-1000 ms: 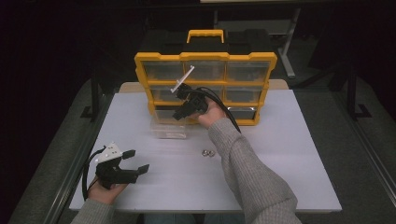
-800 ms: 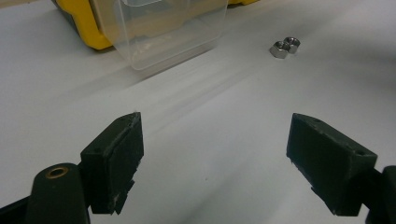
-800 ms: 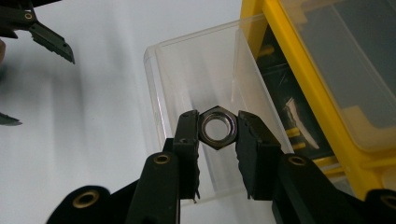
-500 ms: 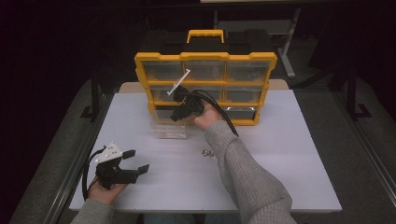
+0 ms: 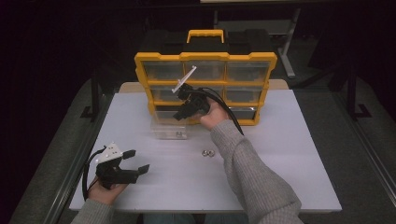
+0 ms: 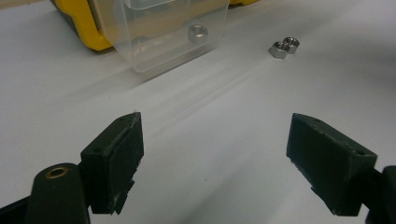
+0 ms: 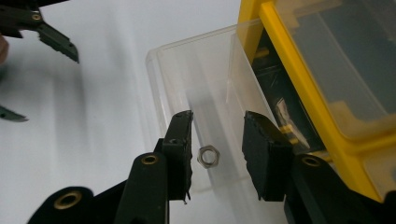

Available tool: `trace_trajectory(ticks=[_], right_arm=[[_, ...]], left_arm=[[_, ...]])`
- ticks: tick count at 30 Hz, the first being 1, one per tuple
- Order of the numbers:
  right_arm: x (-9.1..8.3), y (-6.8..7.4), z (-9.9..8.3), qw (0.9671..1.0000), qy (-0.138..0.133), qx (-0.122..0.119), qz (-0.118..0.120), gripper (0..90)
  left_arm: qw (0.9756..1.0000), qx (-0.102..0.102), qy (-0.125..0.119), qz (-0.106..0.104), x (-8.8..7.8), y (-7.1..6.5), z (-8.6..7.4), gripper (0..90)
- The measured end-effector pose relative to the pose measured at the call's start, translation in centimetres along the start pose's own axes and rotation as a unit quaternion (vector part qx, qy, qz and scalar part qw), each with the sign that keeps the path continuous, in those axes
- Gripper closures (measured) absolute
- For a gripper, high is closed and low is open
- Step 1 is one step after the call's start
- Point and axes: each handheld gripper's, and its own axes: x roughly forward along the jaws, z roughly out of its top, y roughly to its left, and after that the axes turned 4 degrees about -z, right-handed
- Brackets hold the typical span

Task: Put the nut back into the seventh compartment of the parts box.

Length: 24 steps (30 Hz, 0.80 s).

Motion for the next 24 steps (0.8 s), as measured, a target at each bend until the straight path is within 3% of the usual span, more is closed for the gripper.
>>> trace_trajectory(ticks=[10,14,24], right_arm=[[-3.3,0.5,-3.6,0.9999,-0.011,0.005,-0.009,59.0],[-3.6,0.7,-4.8,0.9997,-0.003,0.021,-0.007,57.7],[-3.7,1.4,-7.8,0.9996,-0.001,0.027,-0.006,54.6]], left_arm=[[1.0,0.004,0.004,0.0,0.0,0.0,0.0,18.4],[1.0,0.005,0.004,0.001,0.1,0.0,0.0,18.4],[1.0,0.004,0.004,0.0,0.1,0.0,0.0,18.4]])
